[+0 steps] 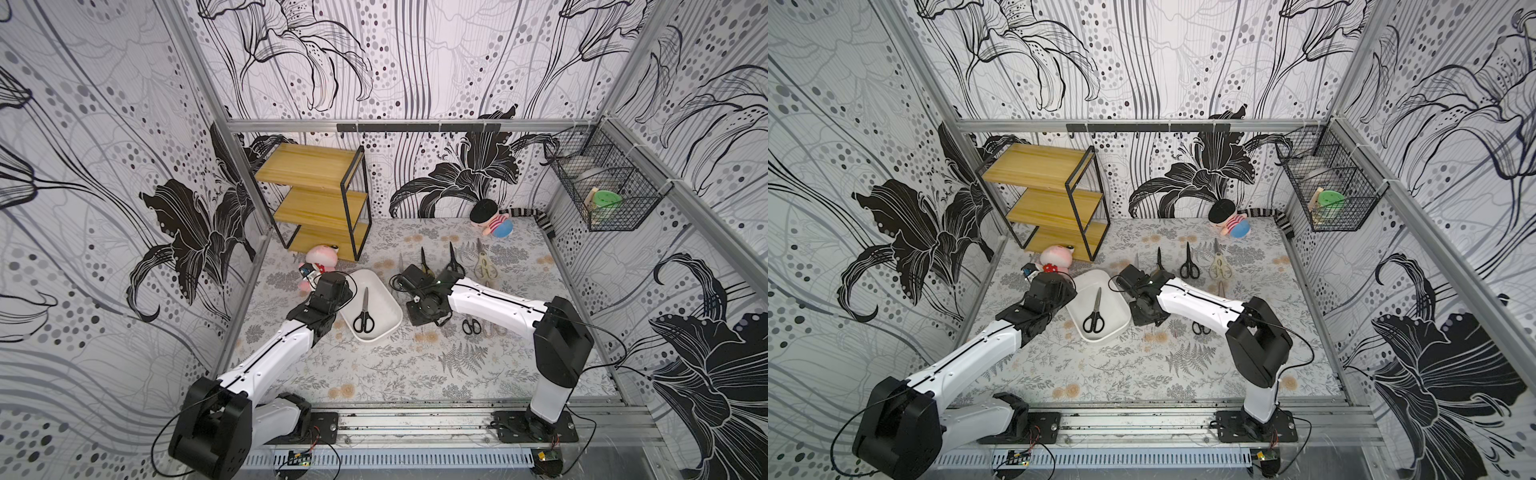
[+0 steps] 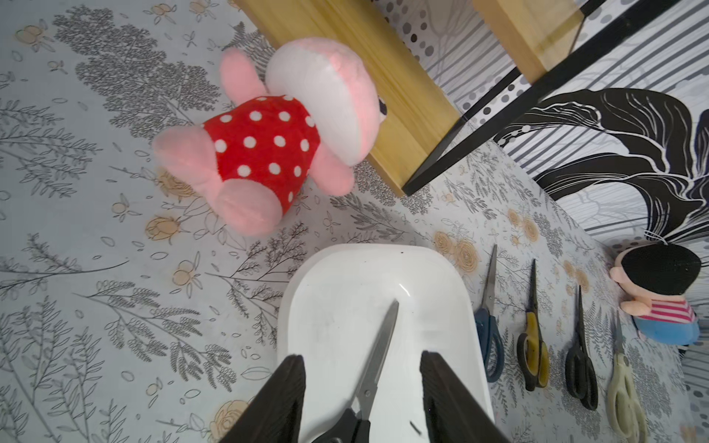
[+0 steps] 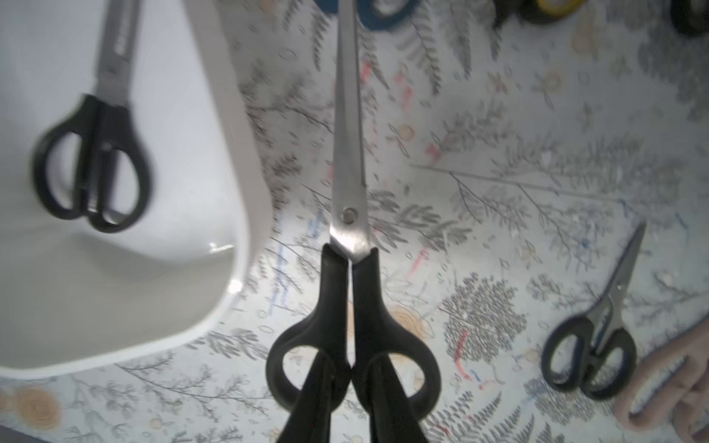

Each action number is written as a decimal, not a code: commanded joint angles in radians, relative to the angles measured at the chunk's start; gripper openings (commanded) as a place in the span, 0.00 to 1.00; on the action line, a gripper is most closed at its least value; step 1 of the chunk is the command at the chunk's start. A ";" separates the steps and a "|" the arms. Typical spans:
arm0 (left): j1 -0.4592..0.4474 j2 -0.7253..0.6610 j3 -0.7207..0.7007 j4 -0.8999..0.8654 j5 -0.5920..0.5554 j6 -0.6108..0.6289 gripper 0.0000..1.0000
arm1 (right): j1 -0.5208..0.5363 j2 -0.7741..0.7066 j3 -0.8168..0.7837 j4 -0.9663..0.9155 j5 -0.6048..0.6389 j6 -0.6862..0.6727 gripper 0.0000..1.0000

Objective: Take the scissors out of the storage box
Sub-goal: Place the scissors at the center of the board.

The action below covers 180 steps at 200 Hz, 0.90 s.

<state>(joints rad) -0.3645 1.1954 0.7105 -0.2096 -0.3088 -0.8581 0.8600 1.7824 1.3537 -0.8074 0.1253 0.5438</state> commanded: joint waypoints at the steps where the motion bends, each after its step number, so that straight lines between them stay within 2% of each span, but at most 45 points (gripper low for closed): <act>1: 0.005 0.011 0.018 0.050 0.047 0.032 0.54 | -0.012 -0.056 -0.096 0.013 0.036 0.073 0.00; 46: 0.005 -0.002 -0.001 0.047 0.051 0.045 0.54 | -0.019 -0.037 -0.214 0.078 0.045 0.136 0.00; 118: 0.005 -0.037 -0.047 0.045 0.041 0.072 0.53 | -0.038 0.041 -0.244 0.115 0.023 0.130 0.00; 155: 0.004 -0.021 -0.100 0.080 0.036 0.095 0.54 | -0.040 0.026 -0.231 0.081 0.042 0.136 0.24; 180: 0.006 0.012 -0.098 0.076 0.024 0.119 0.53 | -0.039 0.001 -0.178 0.025 0.078 0.132 0.30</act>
<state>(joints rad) -0.3645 1.1805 0.6178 -0.1741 -0.2691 -0.7837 0.8246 1.8023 1.1267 -0.7063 0.1520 0.6701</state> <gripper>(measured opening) 0.535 0.284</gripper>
